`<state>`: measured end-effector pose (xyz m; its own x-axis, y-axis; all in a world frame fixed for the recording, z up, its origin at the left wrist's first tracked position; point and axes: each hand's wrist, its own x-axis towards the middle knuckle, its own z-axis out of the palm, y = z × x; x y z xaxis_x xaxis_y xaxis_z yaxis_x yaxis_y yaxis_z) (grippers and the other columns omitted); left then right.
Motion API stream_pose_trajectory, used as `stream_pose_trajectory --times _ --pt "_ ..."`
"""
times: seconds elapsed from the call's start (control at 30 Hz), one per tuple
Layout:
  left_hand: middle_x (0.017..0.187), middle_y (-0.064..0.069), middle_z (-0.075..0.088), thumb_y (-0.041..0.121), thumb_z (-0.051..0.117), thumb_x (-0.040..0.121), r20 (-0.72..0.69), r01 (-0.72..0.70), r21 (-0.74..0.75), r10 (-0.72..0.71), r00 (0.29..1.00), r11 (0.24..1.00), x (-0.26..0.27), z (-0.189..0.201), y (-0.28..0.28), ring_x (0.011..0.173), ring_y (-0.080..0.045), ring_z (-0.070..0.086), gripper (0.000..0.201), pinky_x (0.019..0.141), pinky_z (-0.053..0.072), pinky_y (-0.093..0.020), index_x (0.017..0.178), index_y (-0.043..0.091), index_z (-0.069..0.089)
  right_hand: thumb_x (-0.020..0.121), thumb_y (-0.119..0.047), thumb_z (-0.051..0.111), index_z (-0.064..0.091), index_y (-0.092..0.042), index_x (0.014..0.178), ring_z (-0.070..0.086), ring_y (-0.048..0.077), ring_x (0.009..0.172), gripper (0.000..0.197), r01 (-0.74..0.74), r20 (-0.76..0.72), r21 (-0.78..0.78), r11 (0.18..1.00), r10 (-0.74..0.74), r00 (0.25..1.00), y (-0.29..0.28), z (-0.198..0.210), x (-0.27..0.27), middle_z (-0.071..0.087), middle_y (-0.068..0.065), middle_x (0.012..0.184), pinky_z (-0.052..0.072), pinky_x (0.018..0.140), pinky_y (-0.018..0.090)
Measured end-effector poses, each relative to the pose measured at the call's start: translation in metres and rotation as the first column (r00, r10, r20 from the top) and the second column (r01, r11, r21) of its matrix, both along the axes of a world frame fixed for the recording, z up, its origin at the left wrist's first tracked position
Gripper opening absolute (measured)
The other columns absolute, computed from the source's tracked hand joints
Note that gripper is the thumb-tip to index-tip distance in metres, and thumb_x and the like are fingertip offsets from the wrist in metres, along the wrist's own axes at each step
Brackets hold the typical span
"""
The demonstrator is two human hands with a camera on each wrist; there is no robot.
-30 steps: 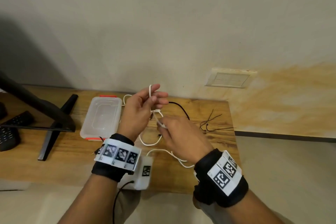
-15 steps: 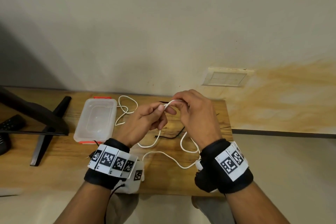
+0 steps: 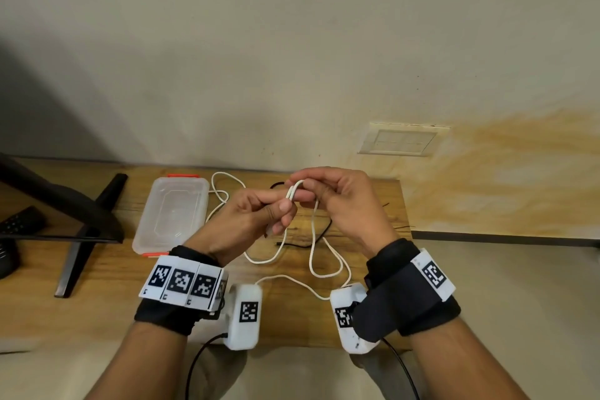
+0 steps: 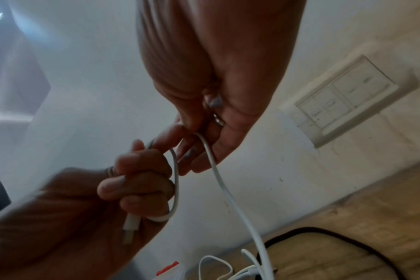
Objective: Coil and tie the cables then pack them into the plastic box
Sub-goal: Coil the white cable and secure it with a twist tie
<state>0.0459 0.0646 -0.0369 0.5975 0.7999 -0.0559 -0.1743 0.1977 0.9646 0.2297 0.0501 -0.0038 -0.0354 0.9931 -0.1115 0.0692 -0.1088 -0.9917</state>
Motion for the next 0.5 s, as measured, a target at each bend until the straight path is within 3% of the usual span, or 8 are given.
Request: stream_pose_trajectory --times 0.07,0.17,0.23,0.37,0.5 --pt "0.077 -0.003 0.058 0.024 0.066 0.093 0.05 -0.007 -0.031 0.008 0.999 0.999 0.002 0.001 -0.001 0.062 -0.012 0.043 0.041 0.059 0.026 -0.032 0.126 0.0 0.064 0.099 0.001 0.053 0.076 -0.007 0.108 0.073 0.018 0.103 0.025 -0.019 -0.008 -0.014 1.0 0.019 1.0 0.0 -0.003 0.001 0.077 0.009 0.106 0.058 0.091 0.032" --pt "0.089 -0.007 0.065 0.006 0.054 0.094 0.117 -0.04 -0.072 0.048 0.992 0.997 0.007 0.005 -0.003 0.062 -0.008 0.047 0.038 0.058 0.033 -0.021 0.131 -0.003 0.059 0.1 0.003 0.049 0.073 -0.009 0.117 0.07 0.017 0.11 0.032 -0.031 -0.029 -0.033 0.999 0.03 0.999 0.001 -0.008 0.0 0.075 0.008 0.113 0.056 0.096 0.033" --pt "0.102 -0.01 0.069 0.001 0.049 0.093 0.14 -0.063 -0.079 0.074 0.987 0.995 0.01 0.008 -0.002 0.06 -0.007 0.047 0.04 0.057 0.035 -0.018 0.133 -0.002 0.056 0.099 0.007 0.047 0.074 -0.012 0.114 0.07 0.017 0.11 0.035 -0.005 -0.036 -0.053 0.999 0.003 0.999 0.003 -0.009 -0.004 0.075 0.007 0.113 0.057 0.096 0.032" --pt "0.133 -0.016 0.063 0.003 0.05 0.095 0.181 -0.139 -0.086 0.153 0.971 0.987 0.013 0.009 0.003 0.057 -0.004 0.044 0.046 0.066 0.04 -0.017 0.141 0.0 0.048 0.104 -0.001 0.045 0.071 -0.018 0.103 0.075 0.024 0.092 0.031 -0.035 -0.073 -0.125 0.992 0.026 0.997 0.001 -0.007 -0.014 0.076 0.009 0.102 0.061 0.085 0.037" --pt "0.138 -0.01 0.061 0.004 0.049 0.094 0.19 -0.303 -0.104 0.318 0.929 0.947 0.012 0.007 0.013 0.058 -0.002 0.05 0.049 0.06 0.046 -0.013 0.143 0.002 0.044 0.107 -0.021 0.045 0.071 -0.017 0.103 0.06 0.004 0.057 0.027 -0.196 0.205 -0.175 0.965 0.23 0.951 -0.01 -0.013 -0.026 0.076 0.003 0.086 0.048 0.059 0.023"
